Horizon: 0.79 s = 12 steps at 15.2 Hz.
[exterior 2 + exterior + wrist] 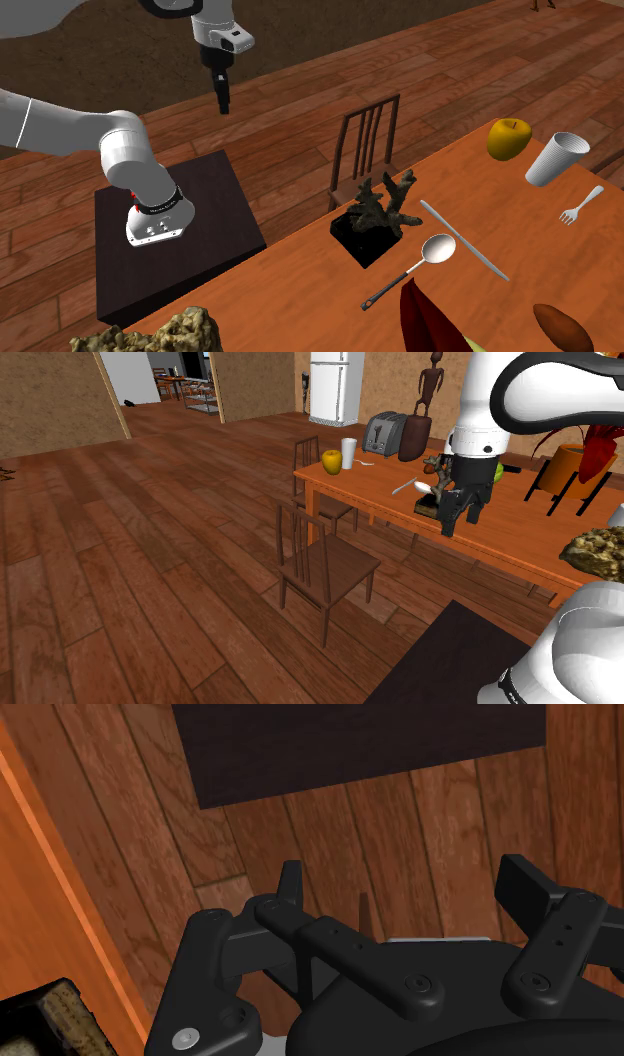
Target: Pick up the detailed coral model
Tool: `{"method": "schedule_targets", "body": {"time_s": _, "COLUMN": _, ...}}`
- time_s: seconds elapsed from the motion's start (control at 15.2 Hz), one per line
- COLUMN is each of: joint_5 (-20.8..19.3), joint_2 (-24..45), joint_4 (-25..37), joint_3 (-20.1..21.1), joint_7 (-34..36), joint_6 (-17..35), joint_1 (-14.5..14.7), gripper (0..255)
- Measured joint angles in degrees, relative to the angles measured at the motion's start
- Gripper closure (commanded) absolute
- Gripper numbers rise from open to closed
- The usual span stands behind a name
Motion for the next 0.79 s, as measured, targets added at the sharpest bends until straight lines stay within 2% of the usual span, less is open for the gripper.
{"method": "schedule_targets", "body": {"time_s": 0.2, "joint_5": -1.28, "joint_2": 1.49, "joint_4": 0.73, "joint_3": -1.1, "joint_7": -1.03, "joint_6": 1.08, "joint_1": -0.62, "gripper": 0}}
{"method": "schedule_targets", "body": {"time_s": 0.46, "joint_5": -4.23, "joint_2": 6.49, "joint_4": 2.55, "joint_3": -3.63, "joint_7": -3.12, "joint_6": 5.36, "joint_1": -2.02, "gripper": 0}}
{"method": "schedule_targets", "body": {"time_s": 0.79, "joint_5": -7.64, "joint_2": 13.95, "joint_4": 7.72, "joint_3": -7.42, "joint_7": -6.49, "joint_6": 9.42, "joint_1": -3.81, "gripper": 0}}
